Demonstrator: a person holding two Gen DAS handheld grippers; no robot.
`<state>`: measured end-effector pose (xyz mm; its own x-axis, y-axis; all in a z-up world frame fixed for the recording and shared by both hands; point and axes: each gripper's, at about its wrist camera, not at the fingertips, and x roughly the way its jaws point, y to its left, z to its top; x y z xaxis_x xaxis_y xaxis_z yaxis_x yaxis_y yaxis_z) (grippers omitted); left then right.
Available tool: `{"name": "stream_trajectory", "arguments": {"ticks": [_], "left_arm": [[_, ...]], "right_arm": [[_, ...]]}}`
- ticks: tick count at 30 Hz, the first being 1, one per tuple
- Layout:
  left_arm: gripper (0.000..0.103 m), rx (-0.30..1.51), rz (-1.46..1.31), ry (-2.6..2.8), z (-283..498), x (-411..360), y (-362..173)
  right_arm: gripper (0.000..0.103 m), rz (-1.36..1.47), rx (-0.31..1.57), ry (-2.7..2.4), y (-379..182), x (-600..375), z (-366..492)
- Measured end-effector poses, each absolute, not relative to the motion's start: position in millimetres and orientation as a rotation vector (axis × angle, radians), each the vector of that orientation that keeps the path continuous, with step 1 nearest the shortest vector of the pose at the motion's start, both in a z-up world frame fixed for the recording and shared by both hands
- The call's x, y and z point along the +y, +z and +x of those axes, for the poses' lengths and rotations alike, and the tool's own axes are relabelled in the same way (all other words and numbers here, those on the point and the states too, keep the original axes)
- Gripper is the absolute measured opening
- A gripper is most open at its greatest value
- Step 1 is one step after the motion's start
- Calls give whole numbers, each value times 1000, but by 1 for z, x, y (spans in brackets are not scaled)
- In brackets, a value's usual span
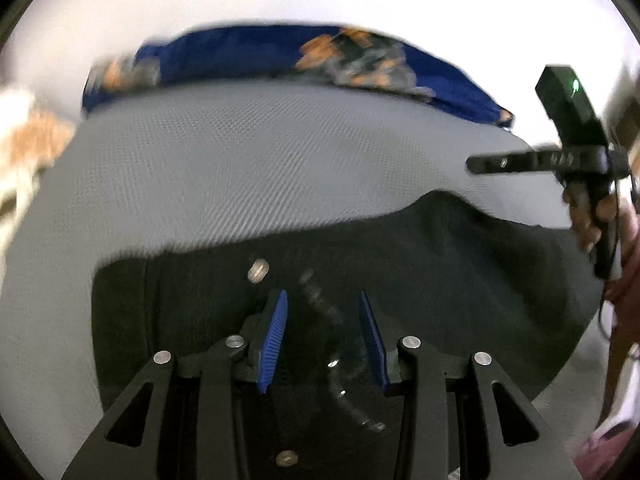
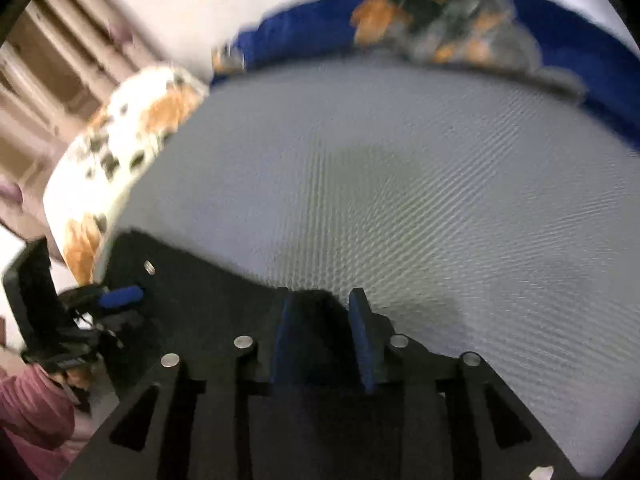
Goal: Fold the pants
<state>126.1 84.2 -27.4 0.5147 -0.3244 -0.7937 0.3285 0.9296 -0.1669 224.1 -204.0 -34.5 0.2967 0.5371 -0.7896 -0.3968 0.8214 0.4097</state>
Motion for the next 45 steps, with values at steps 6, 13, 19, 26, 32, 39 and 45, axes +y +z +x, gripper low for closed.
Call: {"name": "stream_trajectory", "arguments": {"ticks": [6, 13, 19, 26, 32, 39, 45], "left_arm": [[44, 893, 58, -545, 141, 22, -6], [44, 917, 120, -678, 161, -51, -22], [44, 990, 141, -701, 180, -81, -48], [44, 1038, 126, -655, 194, -87, -70], [44, 1034, 133, -616, 203, -99, -72], [44, 1012, 138, -597, 195, -99, -56], [44, 959, 160, -598, 162, -94, -31]], "right_arm": [[45, 122, 1010, 351, -1, -282, 175], [45, 175, 1062, 143, -28, -342, 126], [45, 151, 1101, 66, -61, -357, 114], [46, 95, 1057, -28, -80, -362, 127], [49, 94, 1060, -19, -84, -366, 142], [50, 257, 1043, 105, -58, -399, 127], [52, 425, 1062, 135, -48, -474, 84]]}}
